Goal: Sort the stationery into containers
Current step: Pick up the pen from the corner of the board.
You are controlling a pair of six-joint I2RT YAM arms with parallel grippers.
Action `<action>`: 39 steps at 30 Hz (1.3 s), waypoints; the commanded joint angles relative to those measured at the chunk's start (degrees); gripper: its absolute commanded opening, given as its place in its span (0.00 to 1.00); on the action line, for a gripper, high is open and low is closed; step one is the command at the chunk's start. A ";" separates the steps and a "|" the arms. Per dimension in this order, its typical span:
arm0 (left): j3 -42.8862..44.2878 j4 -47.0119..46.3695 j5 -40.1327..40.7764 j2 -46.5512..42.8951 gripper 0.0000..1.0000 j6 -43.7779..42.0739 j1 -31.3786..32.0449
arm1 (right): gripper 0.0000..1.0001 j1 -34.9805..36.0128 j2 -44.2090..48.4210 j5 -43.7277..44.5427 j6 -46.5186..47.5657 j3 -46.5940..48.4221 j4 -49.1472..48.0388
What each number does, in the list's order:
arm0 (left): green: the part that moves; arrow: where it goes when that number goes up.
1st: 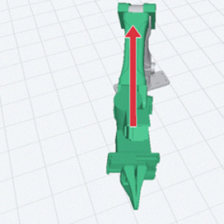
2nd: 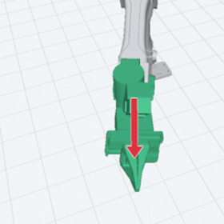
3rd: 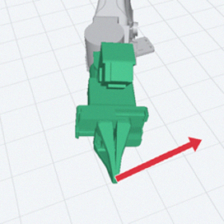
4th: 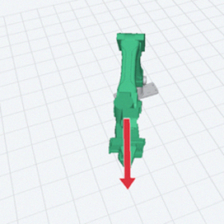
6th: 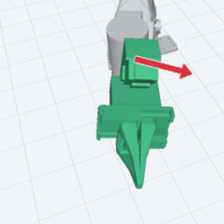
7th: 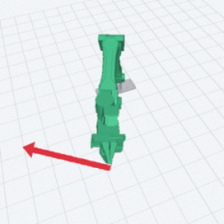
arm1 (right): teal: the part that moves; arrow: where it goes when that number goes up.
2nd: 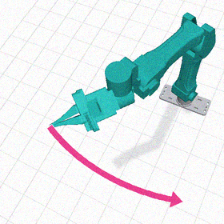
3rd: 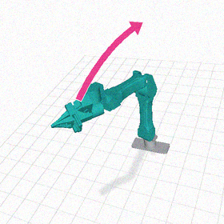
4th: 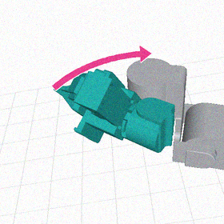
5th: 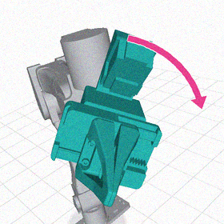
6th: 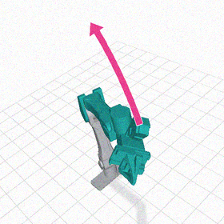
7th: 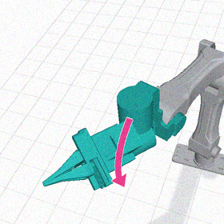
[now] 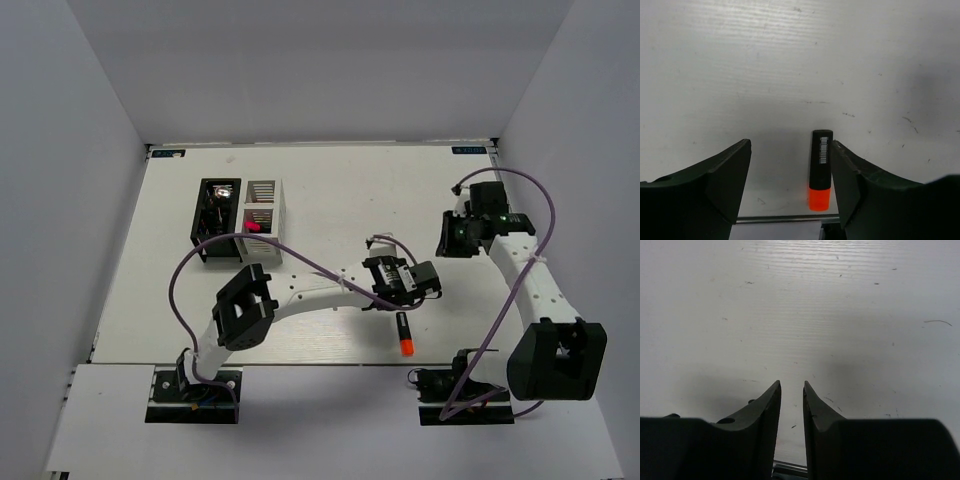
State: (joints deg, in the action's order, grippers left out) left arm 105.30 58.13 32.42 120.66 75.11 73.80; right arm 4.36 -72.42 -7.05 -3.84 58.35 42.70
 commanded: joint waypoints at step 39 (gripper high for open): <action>-1.22 16.05 -19.51 11.19 0.50 2.67 1.61 | 0.28 -20.18 3.16 -19.05 -2.58 -0.87 -0.25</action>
State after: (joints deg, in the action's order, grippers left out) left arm 111.07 68.29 12.99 133.03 79.09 75.48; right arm -14.98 -70.74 -23.44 -5.89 57.84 42.30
